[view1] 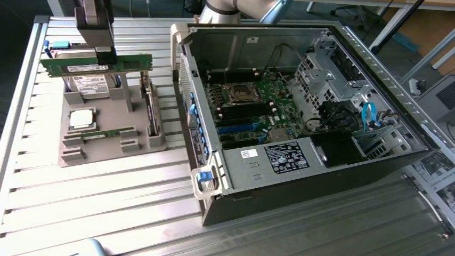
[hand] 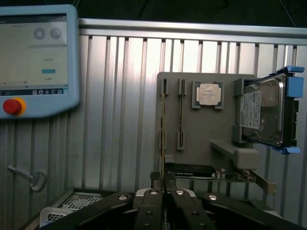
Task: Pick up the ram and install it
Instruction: 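Pick up the ram and move it above insertion slot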
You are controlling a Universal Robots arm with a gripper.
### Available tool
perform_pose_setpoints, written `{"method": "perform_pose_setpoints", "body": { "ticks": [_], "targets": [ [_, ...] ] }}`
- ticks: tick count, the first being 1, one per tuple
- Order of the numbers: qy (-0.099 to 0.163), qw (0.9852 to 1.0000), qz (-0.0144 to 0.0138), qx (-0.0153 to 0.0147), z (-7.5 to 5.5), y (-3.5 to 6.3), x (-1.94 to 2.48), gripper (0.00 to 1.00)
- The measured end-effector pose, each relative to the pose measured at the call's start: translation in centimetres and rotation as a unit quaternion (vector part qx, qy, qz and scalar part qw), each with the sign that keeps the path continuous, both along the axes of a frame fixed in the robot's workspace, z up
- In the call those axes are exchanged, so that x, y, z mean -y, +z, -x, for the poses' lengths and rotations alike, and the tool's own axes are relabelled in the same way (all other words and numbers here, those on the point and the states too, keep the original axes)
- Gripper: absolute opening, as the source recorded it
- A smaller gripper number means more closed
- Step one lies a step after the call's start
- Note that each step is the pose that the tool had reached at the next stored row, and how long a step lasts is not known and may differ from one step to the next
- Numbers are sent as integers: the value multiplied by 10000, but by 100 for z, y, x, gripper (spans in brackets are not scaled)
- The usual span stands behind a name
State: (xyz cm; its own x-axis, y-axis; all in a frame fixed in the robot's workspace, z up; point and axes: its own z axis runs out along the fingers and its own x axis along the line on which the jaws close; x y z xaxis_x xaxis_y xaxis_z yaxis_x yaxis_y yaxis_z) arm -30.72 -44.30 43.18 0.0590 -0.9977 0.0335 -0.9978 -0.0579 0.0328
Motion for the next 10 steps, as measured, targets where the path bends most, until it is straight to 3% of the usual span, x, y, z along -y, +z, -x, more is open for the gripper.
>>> {"method": "perform_pose_setpoints", "body": {
  "ticks": [10],
  "targets": [
    [0, 10000, 0, -15, -59, 0, 0, 13]
  ]
}}
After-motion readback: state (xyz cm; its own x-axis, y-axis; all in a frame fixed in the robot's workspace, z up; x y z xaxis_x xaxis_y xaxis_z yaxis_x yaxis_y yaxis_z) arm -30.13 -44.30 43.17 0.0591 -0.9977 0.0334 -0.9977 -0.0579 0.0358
